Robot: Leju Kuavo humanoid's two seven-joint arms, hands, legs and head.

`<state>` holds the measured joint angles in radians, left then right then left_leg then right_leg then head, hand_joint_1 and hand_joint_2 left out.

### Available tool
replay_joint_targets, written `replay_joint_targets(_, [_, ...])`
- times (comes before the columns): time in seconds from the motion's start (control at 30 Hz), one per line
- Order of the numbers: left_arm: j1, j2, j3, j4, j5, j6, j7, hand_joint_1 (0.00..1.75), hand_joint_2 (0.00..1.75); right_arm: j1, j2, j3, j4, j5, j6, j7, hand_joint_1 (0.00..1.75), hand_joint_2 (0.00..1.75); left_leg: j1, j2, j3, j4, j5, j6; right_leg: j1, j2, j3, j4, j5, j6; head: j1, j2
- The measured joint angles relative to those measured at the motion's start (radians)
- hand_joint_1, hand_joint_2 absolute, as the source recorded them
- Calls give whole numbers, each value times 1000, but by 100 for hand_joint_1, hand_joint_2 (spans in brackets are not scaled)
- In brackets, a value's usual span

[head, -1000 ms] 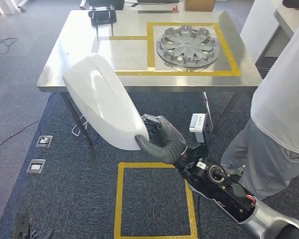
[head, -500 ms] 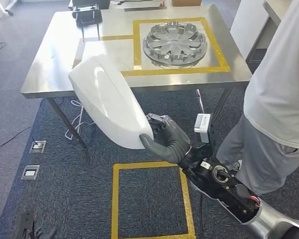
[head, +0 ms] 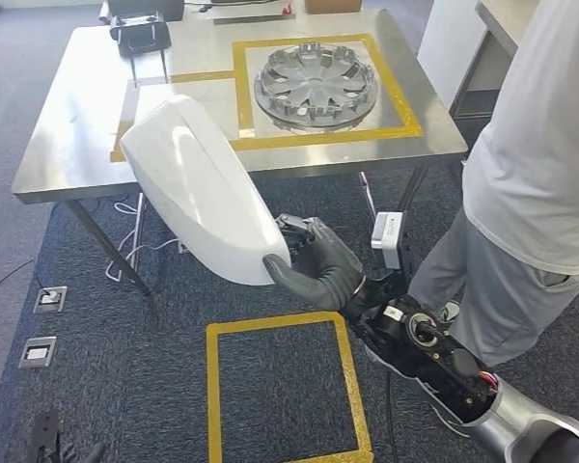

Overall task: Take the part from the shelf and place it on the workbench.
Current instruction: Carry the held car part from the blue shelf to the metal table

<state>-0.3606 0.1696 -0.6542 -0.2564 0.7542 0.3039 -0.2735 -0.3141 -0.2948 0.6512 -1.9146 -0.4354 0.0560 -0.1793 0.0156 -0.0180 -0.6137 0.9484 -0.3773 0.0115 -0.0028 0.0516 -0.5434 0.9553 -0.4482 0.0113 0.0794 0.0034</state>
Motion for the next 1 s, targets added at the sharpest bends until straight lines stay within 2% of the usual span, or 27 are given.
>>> replay_joint_targets(0.1, [0,0,0,0,0,0,0,0,175,0,0,0,0,0,0,0,175,175,1,1,1,-2,0,0,-1,-2,-1,2,-3,0,0,0])
replay_joint_targets(0.23, [2,-1,0,0,3,-5,0,0,175,-7,0,1,0,4,-7,-5,175,175,-10,-4,3,3,-7,-8,0,-9,9,-12,4,-22,4,0])
replay_joint_targets(0.27, [3,-2,0,0,4,-7,0,0,175,-9,0,1,0,7,-11,-7,175,175,-10,-4,3,4,-8,-6,0,-9,12,-13,2,-22,5,0])
replay_joint_targets(0.33, [4,-3,0,0,6,-8,0,0,175,-8,0,2,0,12,-19,-12,175,175,-12,-5,4,6,-10,-3,-2,-10,15,-15,3,-20,5,0])
replay_joint_targets(0.43, [3,-3,0,0,6,-8,0,0,175,-3,0,2,0,16,-21,-14,175,175,-15,-5,2,6,-12,0,-4,-10,18,-14,5,-9,5,0])
replay_joint_targets(0.5, [3,-3,0,0,5,-8,0,0,175,2,0,1,0,17,-21,-15,175,175,-14,-3,12,-7,-15,17,-4,-11,20,-10,13,2,4,0])
replay_joint_targets(0.57, [3,-3,0,0,5,-9,-1,0,175,4,-2,1,-1,19,-21,-17,175,175,-9,1,38,-30,-15,36,-2,-21,6,25,0,9,10,0])
replay_joint_targets(0.6, [3,-4,0,0,4,-9,-1,0,175,4,-2,0,-1,20,-21,-18,175,175,-5,4,50,-38,-13,37,-3,-25,-17,71,-21,10,14,0])
replay_joint_targets(0.67, [3,-4,0,0,4,-11,-1,0,175,8,-4,0,-1,21,-21,-20,175,175,-4,8,62,-42,-16,35,-11,-32,-82,199,-74,19,19,0])
replay_joint_targets(0.7, [4,-4,0,0,5,-11,-1,0,175,13,-5,0,-1,22,-20,-20,175,175,-3,10,64,-42,-18,31,-18,-34,-112,249,-90,27,18,0])
replay_joint_targets(0.73, [5,-4,0,0,5,-12,-1,0,175,18,-6,0,-1,23,-19,-20,175,175,0,10,67,-42,-21,25,-26,-36,-126,266,-89,34,17,0])
replay_joint_targets(0.77, [6,-4,0,0,6,-13,-1,0,175,22,-6,0,-1,24,-18,-21,175,175,4,10,71,-40,-24,18,-35,-39,-120,242,-68,41,17,0])
replay_joint_targets(0.83, [8,-3,0,0,6,-14,-1,0,175,26,-8,-1,0,26,-15,-22,175,175,15,10,79,-31,-36,-5,-53,-43,-70,122,-1,58,19,0])
replay_joint_targets(0.87, [8,-2,0,0,7,-14,-1,0,175,26,-8,-1,0,26,-15,-22,175,175,19,10,79,-21,-44,-18,-57,-43,-49,65,9,63,22,0])
replay_joint_targets(0.9, [7,0,0,0,7,-14,-1,0,175,29,-8,-1,0,27,-14,-22,175,175,20,11,77,-12,-52,-29,-58,-42,-33,33,12,60,24,0])
replay_joint_targets(0.93, [7,2,0,0,7,-14,-1,0,175,32,-8,-1,0,27,-14,-22,175,175,21,11,75,-2,-59,-39,-55,-40,-29,26,1,53,20,0])
replay_joint_targets(0.97, [7,2,0,0,7,-14,-1,0,175,34,-8,-1,-1,27,-14,-22,175,175,23,12,74,4,-64,-46,-49,-39,-28,29,-8,38,15,0])
replay_joint_targets(1.0, [6,2,0,0,7,-14,-1,0,175,36,-9,-1,-2,27,-13,-22,175,175,26,12,75,8,-67,-53,-47,-35,-22,35,-5,25,8,0])
